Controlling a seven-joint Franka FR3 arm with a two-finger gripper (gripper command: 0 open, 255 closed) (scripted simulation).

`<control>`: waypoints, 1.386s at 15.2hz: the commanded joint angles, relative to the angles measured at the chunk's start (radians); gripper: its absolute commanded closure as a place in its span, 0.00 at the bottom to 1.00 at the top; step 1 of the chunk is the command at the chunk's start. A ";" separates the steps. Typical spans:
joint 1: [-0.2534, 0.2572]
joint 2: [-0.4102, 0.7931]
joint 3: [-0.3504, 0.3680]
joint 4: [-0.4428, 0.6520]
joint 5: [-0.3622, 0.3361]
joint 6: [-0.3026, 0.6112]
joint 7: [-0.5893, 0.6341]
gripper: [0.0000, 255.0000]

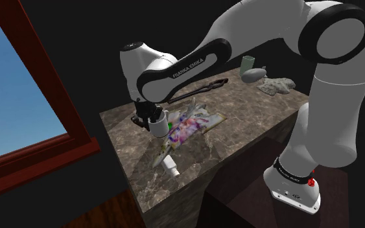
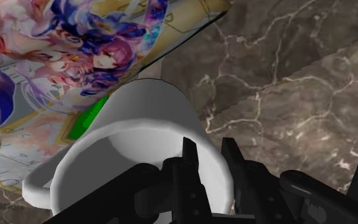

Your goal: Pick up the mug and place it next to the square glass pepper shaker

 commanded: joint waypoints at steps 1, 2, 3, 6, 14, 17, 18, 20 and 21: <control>-0.003 0.008 -0.003 -0.008 -0.001 0.000 -0.001 1.00; -0.003 0.008 -0.003 -0.008 -0.001 0.000 -0.001 1.00; -0.004 0.008 -0.003 -0.008 -0.001 0.000 -0.001 1.00; -0.004 0.008 -0.003 -0.008 -0.002 0.000 -0.001 1.00; -0.003 -0.016 0.000 0.029 0.005 -0.061 -0.005 0.00; -0.002 -0.033 0.002 0.067 0.010 -0.116 -0.009 0.00; -0.002 -0.033 0.002 0.067 0.010 -0.116 -0.009 0.00; -0.002 -0.033 0.002 0.067 0.010 -0.116 -0.009 0.00; -0.002 -0.033 0.002 0.067 0.010 -0.116 -0.009 0.00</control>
